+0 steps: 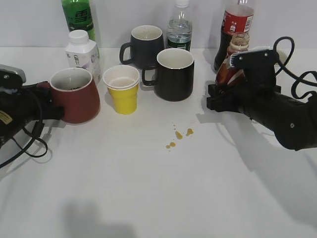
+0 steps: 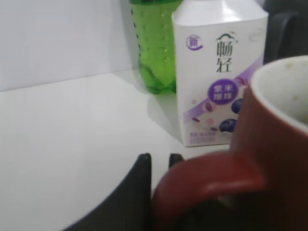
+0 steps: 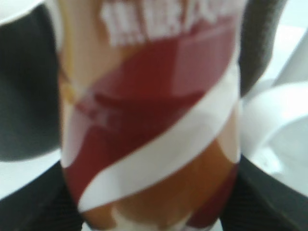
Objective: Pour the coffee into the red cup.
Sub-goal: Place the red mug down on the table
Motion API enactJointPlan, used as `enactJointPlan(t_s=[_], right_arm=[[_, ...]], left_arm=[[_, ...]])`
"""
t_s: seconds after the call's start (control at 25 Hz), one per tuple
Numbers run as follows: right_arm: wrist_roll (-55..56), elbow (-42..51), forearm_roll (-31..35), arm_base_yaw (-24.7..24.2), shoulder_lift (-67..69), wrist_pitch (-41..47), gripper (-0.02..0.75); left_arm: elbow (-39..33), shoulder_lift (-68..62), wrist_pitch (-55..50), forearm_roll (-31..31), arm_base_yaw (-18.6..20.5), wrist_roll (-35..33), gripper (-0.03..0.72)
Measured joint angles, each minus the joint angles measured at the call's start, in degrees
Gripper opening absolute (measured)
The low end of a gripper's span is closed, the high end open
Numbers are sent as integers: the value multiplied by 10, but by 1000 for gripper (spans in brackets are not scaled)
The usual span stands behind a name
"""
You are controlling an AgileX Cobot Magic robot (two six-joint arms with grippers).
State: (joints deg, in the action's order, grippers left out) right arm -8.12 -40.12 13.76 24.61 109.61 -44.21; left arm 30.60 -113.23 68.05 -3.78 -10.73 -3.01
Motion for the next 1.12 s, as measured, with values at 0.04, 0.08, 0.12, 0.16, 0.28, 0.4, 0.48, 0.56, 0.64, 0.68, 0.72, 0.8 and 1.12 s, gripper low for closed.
enactJointPlan(t_s=[0.04,0.08,0.12,0.16,0.28,0.4,0.48,0.56,0.64,0.68,0.72,0.8,1.12], right_arm=[[0,0,0,0,3,-2,512],[1,0,-1,0,7,-5,512],[1,0,-2,0,11,-9,512],[3,0,-4,0,16,-17,512],[9,0,-15,0,23,-32,512],[9,0,-30,0,25,-35,547],[9,0,-30,0,27,-30,611],[9,0,-28,0,29,-18,650],[10,1,-28,0,29,-9,653],[10,6,-28,0,26,-6,654],[10,13,-27,0,22,-2,654],[10,28,-26,0,5,2,656],[11,75,-25,0,-80,94,655]], left_arm=[[0,0,1,-3,0,0,146],[0,0,1,-6,0,1,179],[-1,0,3,-11,0,1,218],[-2,0,6,-13,0,1,250],[-16,0,11,-16,0,2,290],[-33,4,16,-18,0,2,300],[-44,11,18,-18,0,2,302],[-57,21,17,-19,0,2,307],[-68,30,15,-20,0,2,309],[-74,35,15,-20,0,2,310],[-81,40,14,-21,0,4,310],[-92,48,14,-23,0,8,311],[-150,128,10,-24,0,74,313]])
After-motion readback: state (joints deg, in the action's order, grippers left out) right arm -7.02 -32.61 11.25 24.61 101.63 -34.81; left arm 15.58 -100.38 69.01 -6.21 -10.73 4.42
